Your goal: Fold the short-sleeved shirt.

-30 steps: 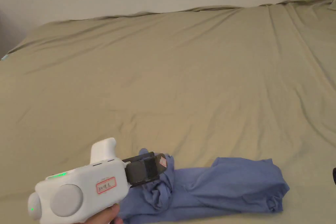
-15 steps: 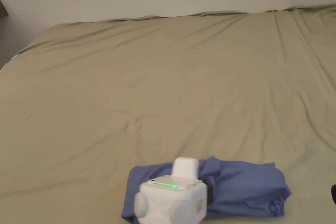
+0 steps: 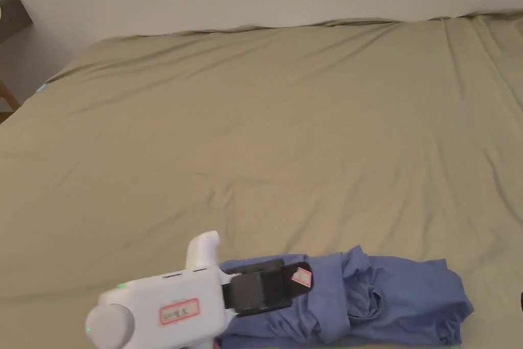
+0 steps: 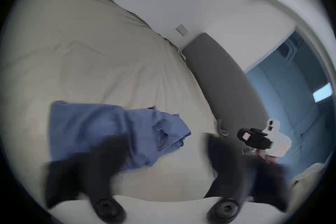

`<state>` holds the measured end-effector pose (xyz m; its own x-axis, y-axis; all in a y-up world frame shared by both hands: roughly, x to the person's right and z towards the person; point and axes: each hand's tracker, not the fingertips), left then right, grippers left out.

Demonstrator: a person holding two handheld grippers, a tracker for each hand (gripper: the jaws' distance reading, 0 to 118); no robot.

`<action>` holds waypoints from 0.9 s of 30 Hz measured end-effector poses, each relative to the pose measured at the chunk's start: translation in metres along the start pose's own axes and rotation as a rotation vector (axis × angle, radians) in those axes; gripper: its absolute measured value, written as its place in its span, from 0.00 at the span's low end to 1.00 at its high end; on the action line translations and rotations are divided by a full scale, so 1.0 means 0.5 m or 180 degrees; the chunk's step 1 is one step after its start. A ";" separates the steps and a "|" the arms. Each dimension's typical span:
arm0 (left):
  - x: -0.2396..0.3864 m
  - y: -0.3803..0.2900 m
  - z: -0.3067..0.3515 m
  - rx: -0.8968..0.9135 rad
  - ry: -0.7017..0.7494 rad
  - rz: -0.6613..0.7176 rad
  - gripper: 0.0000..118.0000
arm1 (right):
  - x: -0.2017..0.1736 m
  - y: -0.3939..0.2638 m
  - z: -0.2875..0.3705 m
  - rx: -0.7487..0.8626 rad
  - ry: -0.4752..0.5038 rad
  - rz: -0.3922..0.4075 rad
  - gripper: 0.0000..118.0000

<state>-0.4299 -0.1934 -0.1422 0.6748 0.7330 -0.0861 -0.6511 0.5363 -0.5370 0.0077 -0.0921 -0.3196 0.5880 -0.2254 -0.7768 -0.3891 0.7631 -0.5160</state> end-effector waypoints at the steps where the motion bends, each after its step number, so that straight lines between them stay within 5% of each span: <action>1: -0.038 0.009 0.023 -0.0112 0.0064 0.0162 1.00 | -0.003 -0.001 -0.006 -0.0015 0.0019 0.0024 0.02; 2: -0.077 0.029 0.068 0.0209 0.0188 0.0229 1.00 | -0.007 -0.002 -0.010 -0.0032 0.0034 0.0051 0.02; 9: -0.256 0.021 0.033 -0.0240 0.0568 0.0837 1.00 | -0.024 0.003 -0.021 0.0041 0.0335 -0.0010 0.02; 12: -0.275 -0.014 -0.022 -0.0409 0.0284 0.1177 1.00 | -0.022 0.015 -0.023 0.0064 0.0228 0.0003 0.02; 14: -0.251 -0.018 -0.031 -0.0092 0.0119 0.0813 1.00 | -0.020 0.020 -0.024 0.0067 0.0107 0.0024 0.02; 19: -0.247 -0.008 -0.075 -0.0164 0.0022 0.1077 1.00 | -0.015 0.022 -0.030 0.0043 0.0070 0.0011 0.02; 20: -0.230 -0.010 -0.084 -0.0159 0.0035 0.1080 0.95 | -0.016 0.021 -0.031 0.0041 0.0071 0.0008 0.02; 21: -0.226 -0.014 -0.084 -0.0160 0.0062 0.1071 0.76 | -0.016 0.020 -0.032 0.0038 0.0070 0.0007 0.02; 22: -0.226 -0.019 -0.085 -0.0190 0.0134 0.1054 0.23 | -0.017 0.018 -0.033 0.0034 0.0064 0.0009 0.02; 27: -0.246 -0.044 -0.046 0.0006 -0.0115 0.1512 0.21 | -0.015 0.011 -0.031 -0.0010 0.0026 0.0027 0.02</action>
<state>-0.4908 -0.3051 -0.1389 0.2897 0.9113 -0.2926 -0.8854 0.1390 -0.4436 -0.0096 -0.0955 -0.3223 0.5788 -0.2238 -0.7842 -0.3964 0.7631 -0.5104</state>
